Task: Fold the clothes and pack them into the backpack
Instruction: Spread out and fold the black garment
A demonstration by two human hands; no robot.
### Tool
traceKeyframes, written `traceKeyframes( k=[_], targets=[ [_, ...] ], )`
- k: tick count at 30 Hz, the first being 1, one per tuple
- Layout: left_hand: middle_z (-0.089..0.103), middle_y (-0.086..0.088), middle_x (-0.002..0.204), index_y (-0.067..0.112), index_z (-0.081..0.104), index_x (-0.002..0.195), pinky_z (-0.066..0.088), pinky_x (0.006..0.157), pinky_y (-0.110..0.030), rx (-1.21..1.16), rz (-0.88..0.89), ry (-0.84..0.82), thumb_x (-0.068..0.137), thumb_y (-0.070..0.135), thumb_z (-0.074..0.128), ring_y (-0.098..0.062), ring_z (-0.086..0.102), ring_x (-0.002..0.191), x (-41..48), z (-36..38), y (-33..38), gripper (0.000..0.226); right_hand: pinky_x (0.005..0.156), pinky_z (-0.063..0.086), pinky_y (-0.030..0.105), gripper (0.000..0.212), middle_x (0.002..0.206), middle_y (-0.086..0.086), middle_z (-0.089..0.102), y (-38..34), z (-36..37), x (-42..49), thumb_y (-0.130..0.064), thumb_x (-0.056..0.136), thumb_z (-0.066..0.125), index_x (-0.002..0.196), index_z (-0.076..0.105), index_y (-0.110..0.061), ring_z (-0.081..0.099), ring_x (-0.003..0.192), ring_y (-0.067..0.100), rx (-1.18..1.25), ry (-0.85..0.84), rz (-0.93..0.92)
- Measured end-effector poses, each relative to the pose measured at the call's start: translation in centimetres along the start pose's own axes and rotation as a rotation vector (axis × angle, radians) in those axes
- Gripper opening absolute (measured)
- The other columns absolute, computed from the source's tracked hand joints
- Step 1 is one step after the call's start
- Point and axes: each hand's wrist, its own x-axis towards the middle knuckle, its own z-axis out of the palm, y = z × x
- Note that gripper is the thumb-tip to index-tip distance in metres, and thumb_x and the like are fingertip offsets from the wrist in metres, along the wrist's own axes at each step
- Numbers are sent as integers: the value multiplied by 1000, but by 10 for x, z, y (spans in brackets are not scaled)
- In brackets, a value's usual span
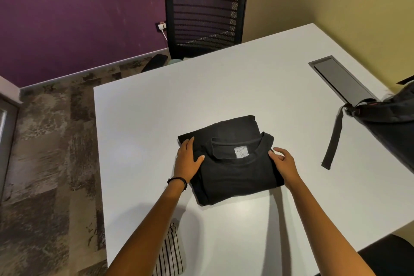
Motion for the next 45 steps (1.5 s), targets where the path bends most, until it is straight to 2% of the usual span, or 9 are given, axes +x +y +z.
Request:
traceKeyframes(
  k=[4,6,9,16,19,23,28,40,45],
  targets=[
    [53,-7,124,15,39,140,42,100,-39,12,-35,-57,87,45,60,-23,48,117,16,2,0,64,74,45,29,22,97,10,61,-19,10,14,-22,87,64,98,59,-4,55,89,25,-86,-28,-41],
    [58,-2,94,17,59,108,48,83,-36,49,12,-45,87,48,58,-18,54,91,17,5,2,37,76,45,29,18,98,10,62,-28,15,16,-15,89,61,102,60,-3,56,87,24,-81,-3,-158],
    [50,4,64,19,46,72,41,59,-26,-110,84,107,93,42,50,-14,50,61,10,6,4,32,78,47,21,24,105,2,61,-41,22,13,-9,91,56,115,56,-11,58,93,15,26,36,-269],
    [58,-2,75,13,51,77,41,59,-22,-55,-50,134,96,37,47,-20,57,72,9,8,-23,30,84,43,31,41,117,12,56,-21,33,26,-19,89,62,125,44,-11,54,101,26,-282,-58,-225],
    [59,-7,105,13,55,103,45,84,-29,84,-116,115,95,32,50,-24,55,102,8,19,-26,21,97,41,39,48,131,15,51,-14,32,27,-24,91,58,133,41,-9,50,118,32,-435,-79,-260],
    [44,-6,141,19,47,131,22,115,-47,285,296,313,94,36,43,-26,36,134,-4,36,-3,41,104,35,40,46,137,12,46,-13,35,15,-31,96,42,137,39,-10,44,124,29,-715,123,-629],
    [16,-6,157,24,24,147,5,113,-54,571,569,13,90,65,32,-27,10,144,-12,73,-9,71,115,11,44,65,156,6,14,25,39,10,-55,94,16,147,25,-20,8,144,23,-1006,-81,-692],
    [15,-7,157,19,16,149,19,115,-54,501,504,-127,95,61,20,-28,14,144,-6,75,-25,68,115,9,44,69,157,6,11,43,36,20,-64,90,4,147,10,-26,8,144,25,-1013,-164,-614],
    [29,-11,152,14,29,146,24,115,-40,138,125,365,94,29,49,-26,26,140,-22,58,-22,58,113,25,32,52,149,-1,33,22,24,14,-36,96,33,145,28,-19,30,136,12,-465,-71,-550]
  ],
)
